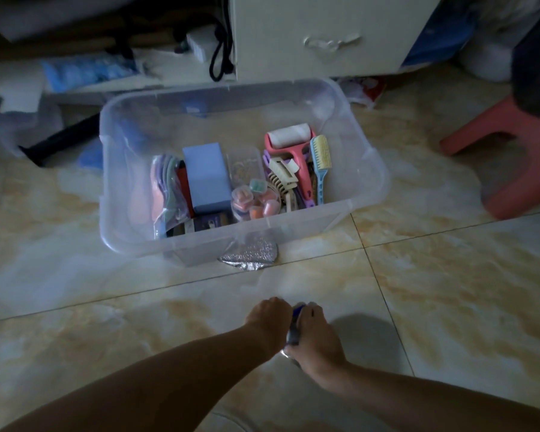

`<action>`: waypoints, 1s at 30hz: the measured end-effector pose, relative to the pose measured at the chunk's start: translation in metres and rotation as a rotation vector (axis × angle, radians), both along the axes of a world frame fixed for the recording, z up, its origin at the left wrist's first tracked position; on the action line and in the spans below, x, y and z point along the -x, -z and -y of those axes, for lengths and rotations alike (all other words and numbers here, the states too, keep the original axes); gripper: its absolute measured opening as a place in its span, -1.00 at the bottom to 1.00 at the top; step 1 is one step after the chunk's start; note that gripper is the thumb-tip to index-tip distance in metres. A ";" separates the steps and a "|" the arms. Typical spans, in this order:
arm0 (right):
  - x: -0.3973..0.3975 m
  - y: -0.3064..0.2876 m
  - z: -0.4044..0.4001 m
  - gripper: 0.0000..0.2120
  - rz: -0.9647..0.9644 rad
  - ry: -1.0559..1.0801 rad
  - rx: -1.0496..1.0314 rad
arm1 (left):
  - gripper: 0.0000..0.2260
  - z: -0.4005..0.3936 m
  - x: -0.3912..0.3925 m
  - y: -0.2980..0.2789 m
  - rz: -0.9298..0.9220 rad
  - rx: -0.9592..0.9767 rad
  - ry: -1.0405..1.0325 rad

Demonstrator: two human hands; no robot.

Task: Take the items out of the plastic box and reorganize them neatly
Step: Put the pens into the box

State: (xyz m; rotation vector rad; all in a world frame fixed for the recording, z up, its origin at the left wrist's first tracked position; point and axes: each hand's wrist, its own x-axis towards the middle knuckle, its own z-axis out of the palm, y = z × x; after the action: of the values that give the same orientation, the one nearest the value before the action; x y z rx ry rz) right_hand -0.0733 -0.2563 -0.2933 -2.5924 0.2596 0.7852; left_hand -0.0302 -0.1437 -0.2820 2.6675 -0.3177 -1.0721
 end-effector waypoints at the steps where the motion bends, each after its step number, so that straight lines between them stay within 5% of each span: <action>1: -0.002 -0.002 -0.001 -0.45 -0.017 -0.038 0.024 | -0.67 -0.001 0.001 0.000 -0.021 -0.015 -0.022; 3: -0.008 -0.007 -0.004 -0.47 -0.052 -0.085 0.049 | -0.65 -0.001 0.001 -0.003 -0.070 -0.037 -0.045; 6: -0.033 -0.022 -0.007 -0.76 -0.155 -0.136 0.014 | -0.73 0.002 -0.009 -0.020 -0.156 -0.020 0.005; 10: -0.082 -0.087 0.004 -0.94 -0.366 -0.264 -0.084 | -0.74 0.003 -0.047 -0.073 -0.472 0.134 -0.047; 15: -0.156 -0.192 0.007 -0.94 -0.397 -0.343 -0.039 | -0.82 -0.002 -0.116 -0.169 -0.724 0.320 -0.268; 20: -0.192 -0.268 -0.018 -0.84 -0.357 -0.302 -0.128 | -0.72 -0.033 -0.151 -0.237 -0.684 0.382 -0.367; 23: -0.212 -0.298 -0.033 -0.83 -0.178 -0.267 -0.136 | -0.78 -0.064 -0.172 -0.266 -0.489 0.441 -0.421; 27: -0.241 -0.292 -0.053 -0.77 0.122 -0.028 -0.456 | -0.88 -0.099 -0.204 -0.266 -0.191 0.556 -0.699; 30: -0.257 -0.263 -0.073 -0.81 0.218 0.117 -0.647 | -0.89 -0.114 -0.209 -0.239 -0.162 0.632 -0.934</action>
State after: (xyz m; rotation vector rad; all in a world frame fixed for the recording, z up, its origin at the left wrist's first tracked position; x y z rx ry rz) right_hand 0.1833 -0.1835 -0.0302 -2.0042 0.0707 0.4407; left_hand 0.1789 -0.0292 -0.0426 1.7841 0.5027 -0.6917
